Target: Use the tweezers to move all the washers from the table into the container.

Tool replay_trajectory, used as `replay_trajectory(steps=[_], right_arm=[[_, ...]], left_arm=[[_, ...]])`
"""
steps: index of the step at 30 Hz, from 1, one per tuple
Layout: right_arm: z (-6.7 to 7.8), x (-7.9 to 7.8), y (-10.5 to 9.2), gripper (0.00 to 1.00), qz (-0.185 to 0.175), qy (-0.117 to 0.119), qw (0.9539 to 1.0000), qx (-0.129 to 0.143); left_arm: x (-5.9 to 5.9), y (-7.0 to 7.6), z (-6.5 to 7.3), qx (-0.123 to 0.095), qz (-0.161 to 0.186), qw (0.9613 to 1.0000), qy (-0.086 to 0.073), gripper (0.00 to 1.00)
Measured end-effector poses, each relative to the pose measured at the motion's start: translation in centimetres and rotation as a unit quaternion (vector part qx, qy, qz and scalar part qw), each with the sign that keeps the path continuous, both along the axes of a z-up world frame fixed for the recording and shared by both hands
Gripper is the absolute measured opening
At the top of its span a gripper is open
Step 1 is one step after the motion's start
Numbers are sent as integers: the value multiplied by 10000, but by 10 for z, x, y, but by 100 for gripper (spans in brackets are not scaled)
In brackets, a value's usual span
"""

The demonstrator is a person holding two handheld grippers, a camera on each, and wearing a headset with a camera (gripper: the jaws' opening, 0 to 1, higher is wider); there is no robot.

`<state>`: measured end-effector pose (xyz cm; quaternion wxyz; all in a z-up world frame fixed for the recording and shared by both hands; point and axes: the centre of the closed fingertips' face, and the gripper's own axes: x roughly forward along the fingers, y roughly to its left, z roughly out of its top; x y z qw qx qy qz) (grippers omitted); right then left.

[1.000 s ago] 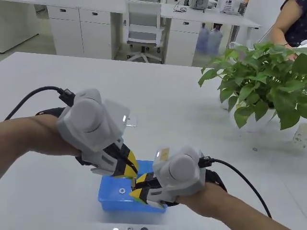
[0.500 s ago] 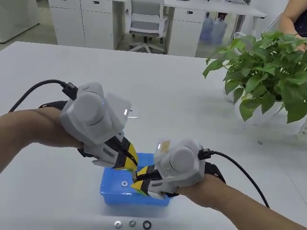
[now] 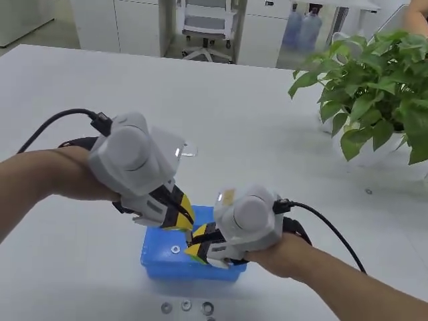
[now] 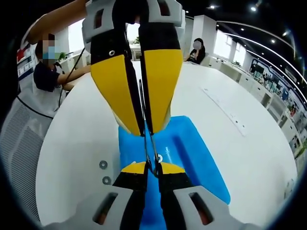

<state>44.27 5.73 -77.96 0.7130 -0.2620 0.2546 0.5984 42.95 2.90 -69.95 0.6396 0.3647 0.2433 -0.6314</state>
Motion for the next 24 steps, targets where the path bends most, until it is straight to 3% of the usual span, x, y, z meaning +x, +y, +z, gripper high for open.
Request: replay_trajectory(steps=[14, 24], right_arm=[[-14, 7, 2, 10, 5, 162, 9998, -103], [-17, 7, 1, 11, 58, 150, 9997, -184]], left_arm=[[10, 0, -13, 43, 59, 10000, 45, 6], [10, 1, -16, 76, 54, 9999, 93, 6]])
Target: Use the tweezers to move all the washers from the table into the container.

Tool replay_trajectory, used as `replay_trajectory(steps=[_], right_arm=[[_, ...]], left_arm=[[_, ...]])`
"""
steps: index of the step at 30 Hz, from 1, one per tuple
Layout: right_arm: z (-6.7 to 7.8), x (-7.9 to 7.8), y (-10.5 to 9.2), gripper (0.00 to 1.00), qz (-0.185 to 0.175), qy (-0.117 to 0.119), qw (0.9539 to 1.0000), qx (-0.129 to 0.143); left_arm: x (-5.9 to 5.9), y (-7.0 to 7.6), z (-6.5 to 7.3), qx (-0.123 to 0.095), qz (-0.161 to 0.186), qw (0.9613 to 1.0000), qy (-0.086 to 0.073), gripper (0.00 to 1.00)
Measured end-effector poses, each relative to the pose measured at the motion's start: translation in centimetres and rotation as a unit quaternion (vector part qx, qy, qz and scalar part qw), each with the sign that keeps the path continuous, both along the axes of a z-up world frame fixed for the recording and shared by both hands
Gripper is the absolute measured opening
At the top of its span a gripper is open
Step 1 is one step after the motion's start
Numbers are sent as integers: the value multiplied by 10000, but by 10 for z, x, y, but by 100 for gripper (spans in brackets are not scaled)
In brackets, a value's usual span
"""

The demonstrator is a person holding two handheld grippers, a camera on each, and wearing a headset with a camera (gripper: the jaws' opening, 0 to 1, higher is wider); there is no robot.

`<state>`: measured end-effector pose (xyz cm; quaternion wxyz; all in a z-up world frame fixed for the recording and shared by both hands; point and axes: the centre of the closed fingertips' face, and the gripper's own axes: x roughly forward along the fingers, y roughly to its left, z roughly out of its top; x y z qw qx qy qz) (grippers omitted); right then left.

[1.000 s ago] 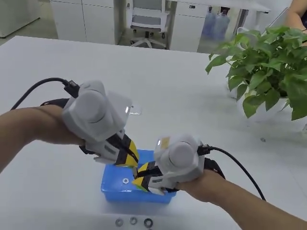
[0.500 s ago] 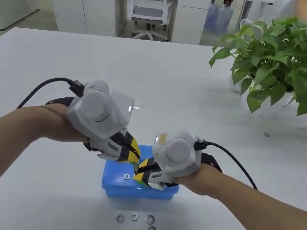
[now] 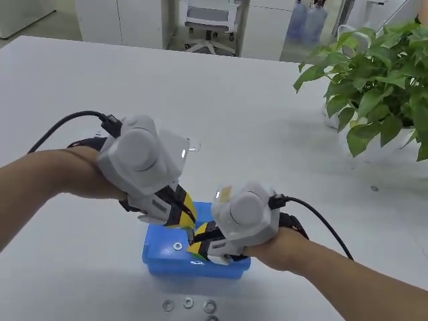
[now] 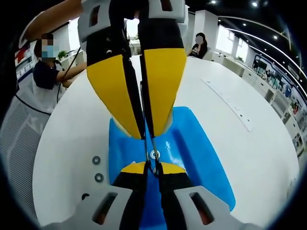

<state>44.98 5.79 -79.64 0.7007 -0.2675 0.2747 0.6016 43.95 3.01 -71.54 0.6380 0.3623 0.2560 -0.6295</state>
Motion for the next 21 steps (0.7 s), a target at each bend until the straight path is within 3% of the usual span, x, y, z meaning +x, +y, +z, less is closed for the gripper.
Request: replay_trajectory(steps=[8, 21], right_arm=[[3, 0, -1, 11, -8, -47, 10000, 19], [20, -1, 0, 11, -51, -180, 9998, 115]], left_arm=[[1, 0, 3, -1, -10, 10000, -30, 6], [-4, 3, 18, -31, -9, 9999, -106, 6]])
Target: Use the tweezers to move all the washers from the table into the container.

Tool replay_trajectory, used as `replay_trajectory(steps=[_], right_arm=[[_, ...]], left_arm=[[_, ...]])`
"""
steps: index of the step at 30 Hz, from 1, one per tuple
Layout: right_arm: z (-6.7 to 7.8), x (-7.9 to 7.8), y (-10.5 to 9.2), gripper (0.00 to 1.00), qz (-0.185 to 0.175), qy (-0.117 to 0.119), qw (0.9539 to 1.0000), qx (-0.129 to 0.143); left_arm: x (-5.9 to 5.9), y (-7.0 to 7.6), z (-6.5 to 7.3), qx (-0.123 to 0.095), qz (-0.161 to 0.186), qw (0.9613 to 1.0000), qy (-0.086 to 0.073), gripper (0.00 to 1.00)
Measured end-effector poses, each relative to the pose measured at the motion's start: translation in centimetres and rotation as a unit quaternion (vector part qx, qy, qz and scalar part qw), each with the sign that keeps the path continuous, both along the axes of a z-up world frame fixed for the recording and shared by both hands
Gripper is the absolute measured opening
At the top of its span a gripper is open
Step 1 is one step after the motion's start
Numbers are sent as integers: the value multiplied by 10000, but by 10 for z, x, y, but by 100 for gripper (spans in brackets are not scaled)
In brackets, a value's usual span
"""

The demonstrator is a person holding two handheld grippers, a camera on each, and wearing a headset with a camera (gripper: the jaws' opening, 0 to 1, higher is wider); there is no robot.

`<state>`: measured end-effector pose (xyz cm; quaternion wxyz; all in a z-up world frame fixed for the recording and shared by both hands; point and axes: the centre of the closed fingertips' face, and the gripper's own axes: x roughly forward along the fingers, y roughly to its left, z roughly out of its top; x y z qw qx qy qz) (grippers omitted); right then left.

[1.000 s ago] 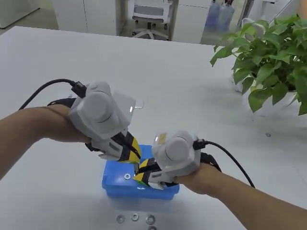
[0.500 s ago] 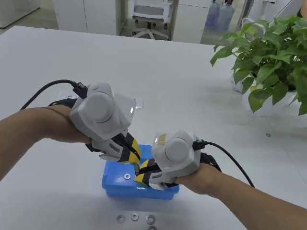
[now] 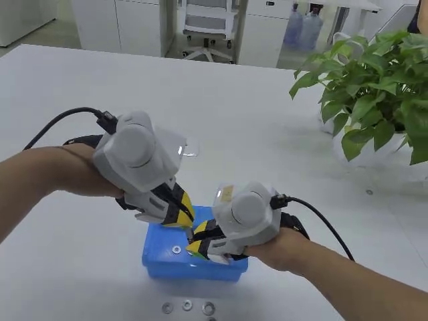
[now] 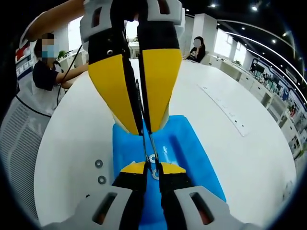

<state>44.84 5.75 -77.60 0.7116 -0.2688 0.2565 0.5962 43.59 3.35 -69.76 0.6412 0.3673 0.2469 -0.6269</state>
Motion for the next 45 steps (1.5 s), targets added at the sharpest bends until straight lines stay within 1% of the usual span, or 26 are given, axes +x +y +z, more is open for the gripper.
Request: replay_trajectory(steps=[1, 5, 11, 16, 21, 27, 38, 45], right_arm=[[1, 0, 0, 11, -7, -12, 10000, 9], [7, -2, 1, 11, -29, -49, 10000, 44], [17, -6, 2, 11, -40, -119, 9999, 101], [25, -9, 2, 11, -43, -200, 9997, 128], [31, -13, 0, 11, -52, -285, 9995, 119], [37, -20, -2, 11, -91, -335, 9993, 159], [45, -35, -7, 11, -160, -421, 9987, 226], [44, -48, -13, 11, -213, -418, 9986, 242]], left_arm=[[0, 0, 1, -5, 5, 10000, -25, 6], [-1, 1, 6, -27, 28, 10000, -37, 6], [-8, 1, 16, 21, -12, 9999, -99, 6], [-11, 0, 24, 29, -45, 9999, -144, 6], [-15, -1, 30, 2, -15, 9999, -153, 6], [-22, -2, 35, -2, -18, 9999, -171, 6], [-41, -8, 43, 16, -97, 9998, -190, 6], [-54, -13, 42, 28, -168, 9997, -159, 6]])
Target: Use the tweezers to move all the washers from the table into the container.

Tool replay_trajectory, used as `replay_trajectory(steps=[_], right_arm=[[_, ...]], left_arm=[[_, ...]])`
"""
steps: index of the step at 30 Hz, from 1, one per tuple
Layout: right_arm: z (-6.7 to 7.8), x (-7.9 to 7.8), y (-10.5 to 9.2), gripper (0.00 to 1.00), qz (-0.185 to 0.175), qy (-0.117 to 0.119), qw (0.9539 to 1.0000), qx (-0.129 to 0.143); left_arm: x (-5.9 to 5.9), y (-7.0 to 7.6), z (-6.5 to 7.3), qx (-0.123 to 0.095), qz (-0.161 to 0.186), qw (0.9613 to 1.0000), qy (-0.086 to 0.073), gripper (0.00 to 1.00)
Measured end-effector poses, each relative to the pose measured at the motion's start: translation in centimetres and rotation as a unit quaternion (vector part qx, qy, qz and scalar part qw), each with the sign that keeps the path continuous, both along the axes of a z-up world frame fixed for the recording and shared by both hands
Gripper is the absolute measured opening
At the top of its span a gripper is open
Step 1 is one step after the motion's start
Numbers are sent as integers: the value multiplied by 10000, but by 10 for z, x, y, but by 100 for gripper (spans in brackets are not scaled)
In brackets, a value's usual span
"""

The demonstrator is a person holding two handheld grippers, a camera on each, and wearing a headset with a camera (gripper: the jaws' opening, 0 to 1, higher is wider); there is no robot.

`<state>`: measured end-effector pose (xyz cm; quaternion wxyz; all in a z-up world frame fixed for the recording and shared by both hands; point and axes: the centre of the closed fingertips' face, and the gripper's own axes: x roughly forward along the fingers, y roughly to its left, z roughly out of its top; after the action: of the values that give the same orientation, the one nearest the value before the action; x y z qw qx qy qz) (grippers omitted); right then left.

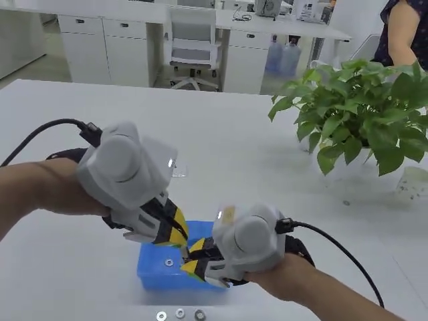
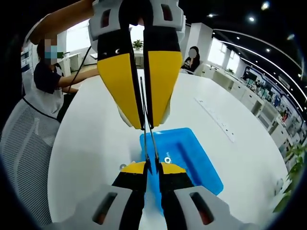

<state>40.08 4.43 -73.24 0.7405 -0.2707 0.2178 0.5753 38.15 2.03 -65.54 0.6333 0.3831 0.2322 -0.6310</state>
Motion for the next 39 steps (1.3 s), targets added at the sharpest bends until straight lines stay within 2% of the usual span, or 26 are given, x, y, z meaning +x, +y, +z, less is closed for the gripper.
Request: replay_trajectory(steps=[10, 26, 39], right_arm=[[-8, -16, -9, 11, -52, 39, 10000, -37], [-33, -43, -15, 11, -168, 321, 9993, -41], [-51, -58, -22, 11, -220, 491, 9985, -97]], left_arm=[[-13, -6, -8, 22, -98, 9999, 67, 6], [-33, -12, -34, 170, -229, 9992, 294, 6], [-45, -19, -52, 240, -334, 9980, 485, 6]])
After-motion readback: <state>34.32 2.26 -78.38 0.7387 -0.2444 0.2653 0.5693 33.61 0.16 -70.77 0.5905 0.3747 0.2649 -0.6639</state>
